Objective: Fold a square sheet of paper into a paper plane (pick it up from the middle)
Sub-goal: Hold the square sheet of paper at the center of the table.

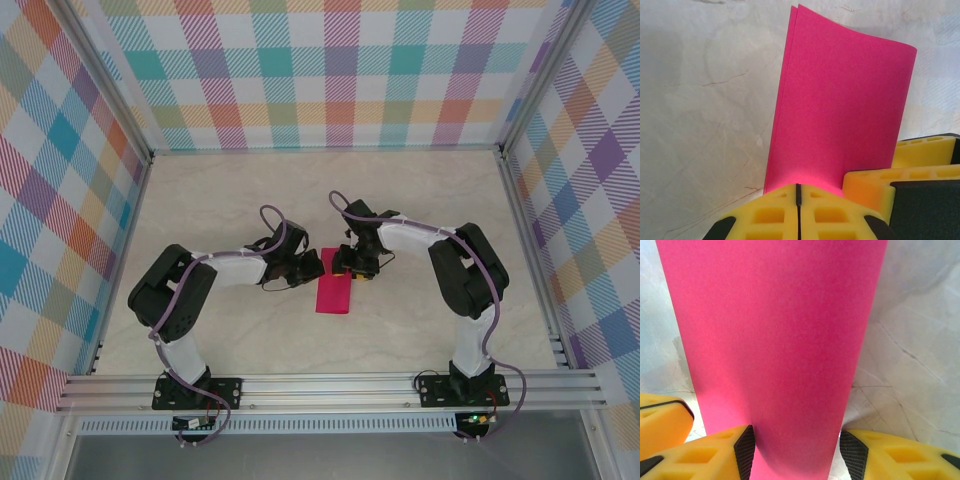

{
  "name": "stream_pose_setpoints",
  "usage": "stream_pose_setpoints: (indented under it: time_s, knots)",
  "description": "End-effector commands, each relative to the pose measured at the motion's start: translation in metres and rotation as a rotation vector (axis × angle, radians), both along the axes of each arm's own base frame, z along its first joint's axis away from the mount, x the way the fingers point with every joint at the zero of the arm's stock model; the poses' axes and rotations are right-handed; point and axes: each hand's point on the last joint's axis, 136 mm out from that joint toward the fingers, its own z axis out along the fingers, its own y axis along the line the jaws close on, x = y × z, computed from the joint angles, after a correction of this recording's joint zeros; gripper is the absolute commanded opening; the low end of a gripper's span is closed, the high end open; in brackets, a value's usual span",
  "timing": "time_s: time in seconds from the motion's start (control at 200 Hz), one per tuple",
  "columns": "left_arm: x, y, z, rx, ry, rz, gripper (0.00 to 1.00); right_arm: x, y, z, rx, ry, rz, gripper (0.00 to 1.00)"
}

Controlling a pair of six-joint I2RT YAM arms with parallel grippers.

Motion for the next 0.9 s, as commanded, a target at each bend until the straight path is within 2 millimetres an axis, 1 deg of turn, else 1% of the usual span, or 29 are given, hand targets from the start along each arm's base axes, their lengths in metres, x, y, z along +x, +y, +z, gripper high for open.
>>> stream_pose_setpoints:
  time_s: [0.0,0.19,0.565,0.825,0.895]
  knots:
    - [-0.005,-0.008,-0.005,-0.011,0.014,-0.024,0.06,-0.038,-0.031,-0.072,-0.183,0.132,0.040,0.55]
    - [-0.005,-0.013,-0.003,-0.024,0.024,-0.041,0.06,-0.038,-0.029,-0.074,-0.179,0.137,0.038,0.55]
    - [-0.008,-0.012,-0.007,-0.016,0.042,-0.047,0.04,-0.039,-0.029,-0.077,-0.180,0.147,0.037,0.55]
    - [-0.017,-0.002,-0.022,0.043,0.093,-0.038,0.04,-0.039,-0.028,-0.076,-0.178,0.148,0.035,0.55]
    - [-0.021,0.006,-0.026,0.096,0.127,-0.031,0.03,-0.037,-0.023,-0.068,-0.152,0.150,0.036,0.55]
